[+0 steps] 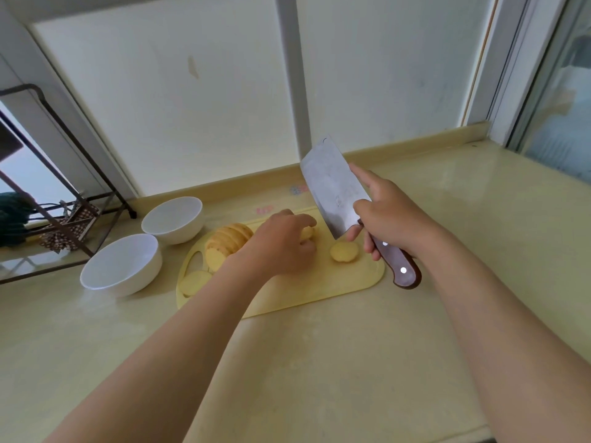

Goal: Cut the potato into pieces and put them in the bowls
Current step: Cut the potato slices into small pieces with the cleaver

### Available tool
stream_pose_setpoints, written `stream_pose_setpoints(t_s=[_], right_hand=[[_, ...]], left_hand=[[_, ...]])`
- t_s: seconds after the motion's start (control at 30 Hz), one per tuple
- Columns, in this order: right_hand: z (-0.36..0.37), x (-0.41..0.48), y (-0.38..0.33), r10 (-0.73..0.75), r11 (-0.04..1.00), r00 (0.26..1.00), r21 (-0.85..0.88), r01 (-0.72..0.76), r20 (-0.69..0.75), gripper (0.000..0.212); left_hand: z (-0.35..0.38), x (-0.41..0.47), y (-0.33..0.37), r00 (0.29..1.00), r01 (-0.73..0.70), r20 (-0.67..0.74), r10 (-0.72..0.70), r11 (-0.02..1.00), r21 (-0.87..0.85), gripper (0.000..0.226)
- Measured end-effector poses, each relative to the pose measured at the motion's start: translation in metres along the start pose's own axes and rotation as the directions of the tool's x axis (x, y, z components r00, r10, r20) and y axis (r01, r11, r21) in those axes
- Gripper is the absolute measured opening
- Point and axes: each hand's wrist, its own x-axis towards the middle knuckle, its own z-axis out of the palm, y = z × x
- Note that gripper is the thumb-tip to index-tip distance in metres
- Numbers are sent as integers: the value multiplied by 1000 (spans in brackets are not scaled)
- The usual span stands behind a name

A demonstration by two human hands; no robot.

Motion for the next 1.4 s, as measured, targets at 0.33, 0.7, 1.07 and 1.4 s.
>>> stream_pose_setpoints(t_s=[0.33,0.7,1.07,1.4], right_hand=[[6,-1,2,49,998,997,-45,-47,56,83],[6,1,4,78,997,992,-38,-75,95,83],[8,-3,0,70,996,992,-55,-65,102,82],[23,-6,-7,23,999,993,-27,-20,115,78]], left_hand=[[-2,-6,-2,982,-92,-159,106,991,93,35],[-3,-10,-7,983,-109,-139,119,991,79,37],[-23,-22,-9,895,-9,-444,-33,996,-91,28],[-52,-65,-58,794,161,-453,-406,858,-487,8]])
